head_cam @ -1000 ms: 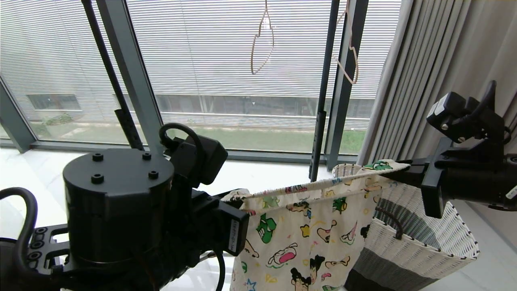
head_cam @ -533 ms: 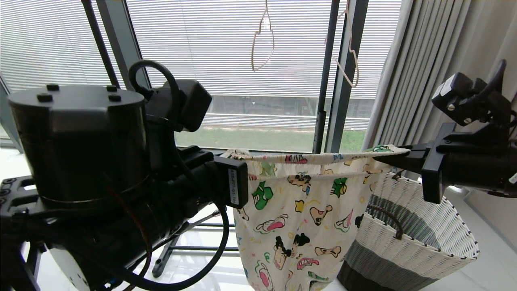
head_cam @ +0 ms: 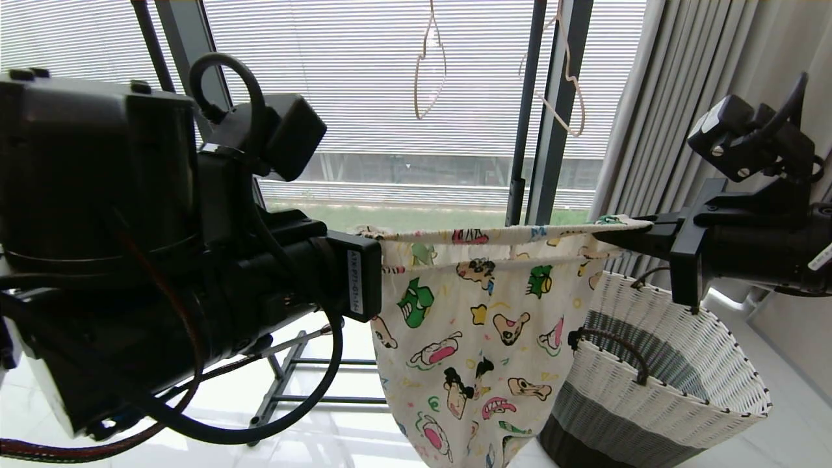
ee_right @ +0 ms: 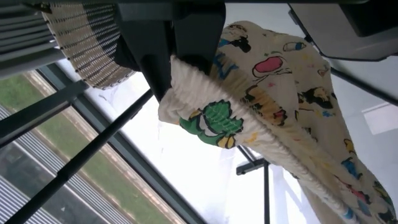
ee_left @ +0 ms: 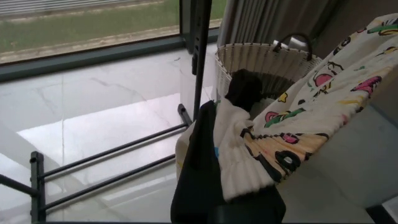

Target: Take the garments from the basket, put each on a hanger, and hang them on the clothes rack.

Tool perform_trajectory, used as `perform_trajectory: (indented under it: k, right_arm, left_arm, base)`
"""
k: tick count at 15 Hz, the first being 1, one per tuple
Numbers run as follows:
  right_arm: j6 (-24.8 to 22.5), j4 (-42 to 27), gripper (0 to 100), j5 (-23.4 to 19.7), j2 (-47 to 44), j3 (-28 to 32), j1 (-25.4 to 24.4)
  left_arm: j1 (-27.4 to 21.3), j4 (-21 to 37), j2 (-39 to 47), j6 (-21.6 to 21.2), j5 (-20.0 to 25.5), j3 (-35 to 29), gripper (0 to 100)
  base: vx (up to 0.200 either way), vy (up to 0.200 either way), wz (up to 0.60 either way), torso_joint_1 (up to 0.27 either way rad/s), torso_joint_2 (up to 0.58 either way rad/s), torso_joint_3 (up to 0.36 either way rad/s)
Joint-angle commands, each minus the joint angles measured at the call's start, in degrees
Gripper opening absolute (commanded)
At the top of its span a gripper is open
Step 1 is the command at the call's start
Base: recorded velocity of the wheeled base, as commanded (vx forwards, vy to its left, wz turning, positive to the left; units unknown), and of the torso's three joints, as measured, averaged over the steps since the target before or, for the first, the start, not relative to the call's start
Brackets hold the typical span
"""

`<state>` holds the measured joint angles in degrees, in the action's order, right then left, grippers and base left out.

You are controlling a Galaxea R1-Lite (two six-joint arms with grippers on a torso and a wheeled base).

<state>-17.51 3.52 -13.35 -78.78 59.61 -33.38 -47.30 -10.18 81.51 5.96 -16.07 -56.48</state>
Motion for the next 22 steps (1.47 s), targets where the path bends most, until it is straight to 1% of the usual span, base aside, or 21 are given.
perform_trajectory:
  k: [1, 3, 7, 8, 9, 10, 11, 13, 15, 18, 19, 21, 22]
  right_arm:
    - [-0.34, -0.01, 0, -0.01, 0.03, -0.02, -0.02]
    - [-0.69, -0.01, 0, -0.01, 0.11, -0.11, -0.02]
    - [-1.04, -0.18, 0, -0.01, 1.17, -1.25, -0.28]
    - [-1.92, -0.45, 0, -0.01, 4.07, -3.27, -1.08]
    - [-1.92, -1.94, 0, -0.01, 7.32, -5.82, -2.13]
    - [-2.01, -5.02, 0, -0.01, 11.54, -8.55, -3.62]
    - [-2.18, -7.21, 0, -0.01, 14.7, -10.57, -5.65]
    - [-2.36, -8.71, 0, 0.43, 17.96, -12.15, -9.25]
    - [-2.97, -9.32, 0, 0.52, 18.39, -12.06, -10.13]
    - [-3.15, -8.97, 0, 0.6, 17.16, -11.71, -9.6]
    - [-3.06, -8.71, 0, 0.52, 15.85, -10.92, -8.02]
    - [-2.97, -6.25, 0, 0.34, 11.45, -7.67, -4.94]
    - [-2.88, -3.96, 0, 0.17, 8.02, -4.77, -3.45]
  left_arm:
    - [0.1, 0.25, -1.61, 0.02, 0.25, -1.09, 0]
    - [0.1, 0.25, -1.35, 0.1, 0.51, -2.06, 0]
    - [0.1, -0.02, -0.91, 0.28, 0.42, -1.7, 0]
    - [0.1, -1.25, 0.32, 0.28, 0.42, -2.67, 0]
    - [0.1, -4.06, 1.37, 0.19, 0.42, -3.37, 0]
    - [0.1, -7.57, 3.04, 0.1, 0.42, -4.08, 0]
    - [0.1, -9.07, 4.27, -0.6, 0.42, -5.13, 0]
    - [0.01, -9.16, 5.59, -2.01, 0.69, -6.54, 0]
    - [-0.07, -9.24, 6.12, -2.01, 0.77, -7.07, 0]
    - [-0.16, -9.24, 5.94, -1.92, 0.6, -6.89, 0]
    - [-0.25, -9.16, 5.77, -1.92, 0.51, -6.63, 0]
    - [-0.69, -9.16, 5.51, -0.51, 0.25, -5.75, 0]
    - [-1.48, -8.98, 5.15, 0.89, -0.28, -4.69, 0]
  base:
    - [0.0, 0.0, 0.0, 0.0, 0.0, 0.0]
    - [0.0, 0.0, 0.0, 0.0, 0.0, 0.0]
    - [0.0, 0.0, 0.0, 0.0, 0.0, 0.0]
    - [0.0, 0.0, 0.0, 0.0, 0.0, 0.0]
    - [0.0, 0.0, 0.0, 0.0, 0.0, 0.0]
    - [0.0, 0.0, 0.0, 0.0, 0.0, 0.0]
    - [0.0, 0.0, 0.0, 0.0, 0.0, 0.0]
    - [0.0, 0.0, 0.0, 0.0, 0.0, 0.0]
    - [0.0, 0.0, 0.0, 0.0, 0.0, 0.0]
    - [0.0, 0.0, 0.0, 0.0, 0.0, 0.0]
    - [0.0, 0.0, 0.0, 0.0, 0.0, 0.0]
    - [0.0, 0.0, 0.0, 0.0, 0.0, 0.0]
    - [0.0, 0.0, 0.0, 0.0, 0.0, 0.0]
